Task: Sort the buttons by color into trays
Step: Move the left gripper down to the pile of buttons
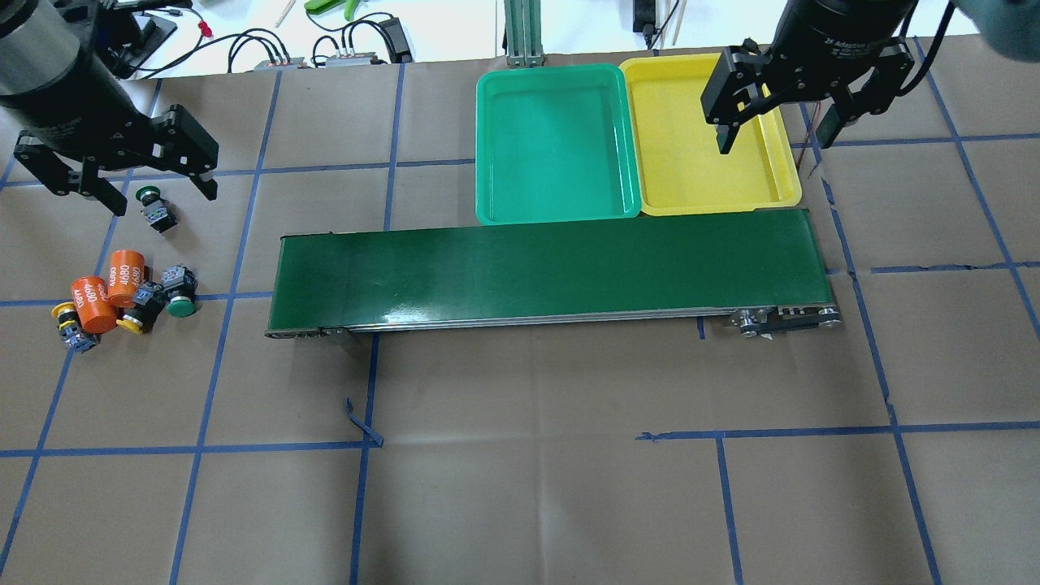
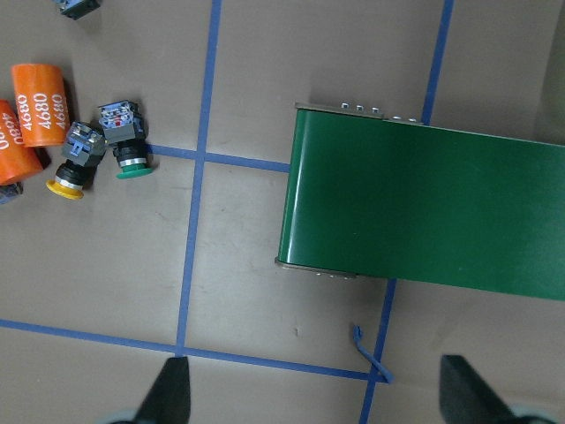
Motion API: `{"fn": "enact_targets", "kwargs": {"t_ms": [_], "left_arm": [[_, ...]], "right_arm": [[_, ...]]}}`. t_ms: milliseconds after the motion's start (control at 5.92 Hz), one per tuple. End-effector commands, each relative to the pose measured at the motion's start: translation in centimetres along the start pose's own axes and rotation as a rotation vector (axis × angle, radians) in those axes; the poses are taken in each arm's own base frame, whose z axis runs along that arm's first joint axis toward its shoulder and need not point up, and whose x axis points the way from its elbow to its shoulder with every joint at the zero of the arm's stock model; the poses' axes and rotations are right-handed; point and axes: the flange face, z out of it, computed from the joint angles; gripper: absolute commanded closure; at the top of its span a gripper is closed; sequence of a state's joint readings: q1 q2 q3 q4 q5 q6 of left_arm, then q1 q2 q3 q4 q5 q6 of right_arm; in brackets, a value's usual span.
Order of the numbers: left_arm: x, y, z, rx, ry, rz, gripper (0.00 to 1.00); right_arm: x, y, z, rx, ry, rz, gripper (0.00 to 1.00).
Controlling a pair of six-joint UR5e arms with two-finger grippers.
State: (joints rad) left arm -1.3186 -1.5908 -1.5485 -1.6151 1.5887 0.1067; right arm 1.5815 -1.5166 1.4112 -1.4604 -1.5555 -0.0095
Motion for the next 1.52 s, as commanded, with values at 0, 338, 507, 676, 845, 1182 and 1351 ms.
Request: {"fn": "enact_targets", "kwargs": {"t_ms": [0,338,507,676,845,1182,1351], "left_arm": [[-4.7,-3.8,3.8,-0.017,0.009,-0.012,0.01],[-10.0,-7.1,9.8,-0.103,0.031,-0.074,0.02],[-12.0,-7.8,13.1,-0.11,0.038,-0.091,0.02],[-13.4,-8.1,17.1,-0.088,0.033,-0.104,0.02],[-15.0,-8.3,20.3,-0.068,0.031,-0.113,0.02],[-15.5,-8.5,25.8,-0.121,0.021,-0.106,0.09],[-17.1,-9.9,27.7,-0.087,-0.081,-0.104,0.07]], "right_arm": [[0.0,0.0,0.1,-0.001,0.0,-0.001,0.0],[0.0,0.0,0.0,-0.001,0.0,0.0,0.0],[-0.1,0.0,0.0,0.002,-0.002,-0.001,0.0],[-0.1,0.1,-0.1,0.002,-0.003,-0.001,0.0],[-0.1,0.0,0.0,0.001,-0.003,-0.001,0.0],[-0.1,0.0,0.1,-0.001,-0.003,-0.001,0.0],[-0.1,0.0,0.1,-0.001,-0.003,-0.001,0.0]]}}
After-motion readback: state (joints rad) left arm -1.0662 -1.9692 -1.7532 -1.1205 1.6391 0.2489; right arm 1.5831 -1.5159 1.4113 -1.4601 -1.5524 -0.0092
